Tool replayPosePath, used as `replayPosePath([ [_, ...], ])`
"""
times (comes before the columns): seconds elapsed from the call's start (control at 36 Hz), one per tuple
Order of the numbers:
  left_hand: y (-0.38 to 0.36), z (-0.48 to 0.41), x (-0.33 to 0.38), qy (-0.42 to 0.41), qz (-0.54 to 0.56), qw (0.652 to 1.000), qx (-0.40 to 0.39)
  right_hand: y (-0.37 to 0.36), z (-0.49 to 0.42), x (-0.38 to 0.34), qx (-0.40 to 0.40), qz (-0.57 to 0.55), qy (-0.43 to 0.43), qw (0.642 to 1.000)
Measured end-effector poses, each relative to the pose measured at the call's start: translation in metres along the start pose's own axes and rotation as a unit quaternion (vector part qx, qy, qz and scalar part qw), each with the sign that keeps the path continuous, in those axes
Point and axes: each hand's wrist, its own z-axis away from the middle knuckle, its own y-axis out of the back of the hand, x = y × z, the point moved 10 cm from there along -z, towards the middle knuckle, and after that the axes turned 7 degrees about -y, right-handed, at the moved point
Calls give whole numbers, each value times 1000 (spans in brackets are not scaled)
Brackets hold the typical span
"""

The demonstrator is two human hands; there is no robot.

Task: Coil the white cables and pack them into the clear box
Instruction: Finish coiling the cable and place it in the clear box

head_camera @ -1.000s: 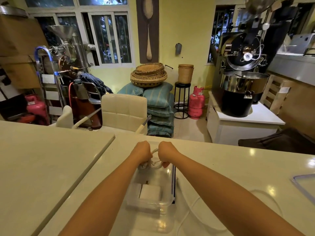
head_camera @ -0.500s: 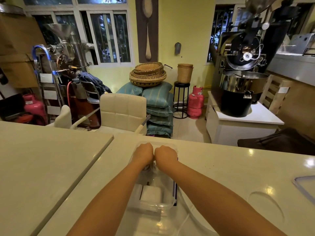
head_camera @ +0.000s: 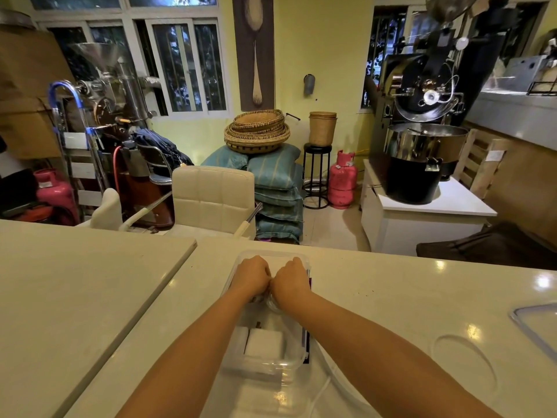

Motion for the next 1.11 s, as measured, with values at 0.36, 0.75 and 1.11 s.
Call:
replayPosePath([
  [0.36,-5,-3,3,-15,-53,998,-31,9,1,20,-46,-246,13,968],
  [0.75,-10,-6,3,18,-109,990,-83,1,-1,13,-35,-179,42,982],
  [1.11,-9,-3,6,10,-52,995,-88,0,-2,18,-26,-177,40,983],
])
